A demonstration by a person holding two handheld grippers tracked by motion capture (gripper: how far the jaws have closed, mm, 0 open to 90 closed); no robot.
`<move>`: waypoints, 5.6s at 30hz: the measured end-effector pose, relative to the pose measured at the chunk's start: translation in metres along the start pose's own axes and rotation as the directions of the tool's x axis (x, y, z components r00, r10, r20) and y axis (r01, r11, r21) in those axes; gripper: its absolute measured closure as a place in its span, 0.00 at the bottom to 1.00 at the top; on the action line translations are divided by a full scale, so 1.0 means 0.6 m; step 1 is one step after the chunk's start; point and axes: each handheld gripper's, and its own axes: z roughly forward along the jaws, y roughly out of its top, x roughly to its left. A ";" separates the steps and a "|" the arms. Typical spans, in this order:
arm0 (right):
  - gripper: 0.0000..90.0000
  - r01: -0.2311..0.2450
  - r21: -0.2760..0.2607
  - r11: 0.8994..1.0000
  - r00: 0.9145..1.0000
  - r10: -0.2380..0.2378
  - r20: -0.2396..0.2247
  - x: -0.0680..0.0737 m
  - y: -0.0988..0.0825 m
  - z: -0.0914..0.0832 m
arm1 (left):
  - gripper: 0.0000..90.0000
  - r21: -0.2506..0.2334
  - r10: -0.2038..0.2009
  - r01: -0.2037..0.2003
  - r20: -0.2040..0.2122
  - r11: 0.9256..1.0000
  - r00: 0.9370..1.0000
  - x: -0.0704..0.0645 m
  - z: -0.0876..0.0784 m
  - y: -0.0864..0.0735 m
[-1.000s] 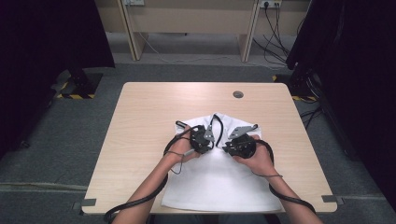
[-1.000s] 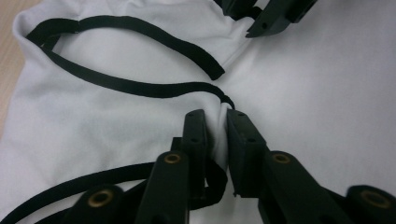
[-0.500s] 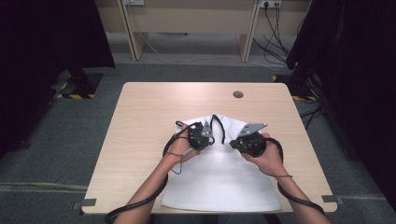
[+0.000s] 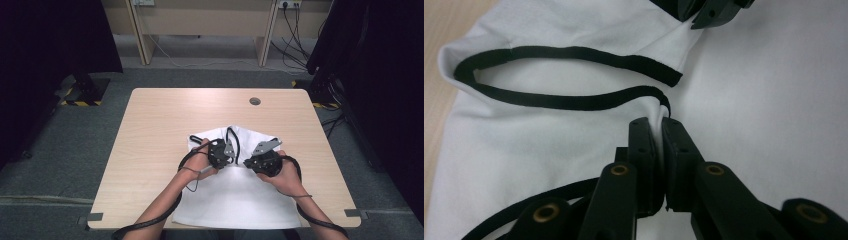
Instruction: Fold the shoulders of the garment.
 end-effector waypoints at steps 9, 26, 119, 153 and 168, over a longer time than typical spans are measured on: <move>0.76 -0.178 -0.132 0.975 0.984 0.178 -0.017 -0.051 0.010 -0.035 | 0.67 -0.175 -0.190 0.194 0.035 0.965 0.981 0.053 -0.027 -0.015; 0.68 -0.159 -0.010 0.987 0.986 0.159 0.054 -0.037 0.013 0.015 | 0.67 -0.085 -0.184 0.186 0.034 0.979 0.982 0.042 0.015 -0.017; 0.58 -0.394 -0.042 0.918 0.883 0.391 0.259 -0.199 -0.030 0.023 | 0.47 -0.227 -0.623 0.581 -0.234 0.781 0.746 0.222 0.003 -0.160; 0.24 -0.491 -0.199 0.848 0.828 0.525 0.198 -0.173 -0.121 -0.104 | 0.26 -0.387 -0.644 0.550 -0.174 0.740 0.745 0.091 -0.129 -0.231; 0.23 -0.497 -0.217 0.840 0.817 0.538 0.210 -0.174 -0.140 -0.116 | 0.25 -0.385 -0.648 0.551 -0.189 0.740 0.738 0.093 -0.127 -0.229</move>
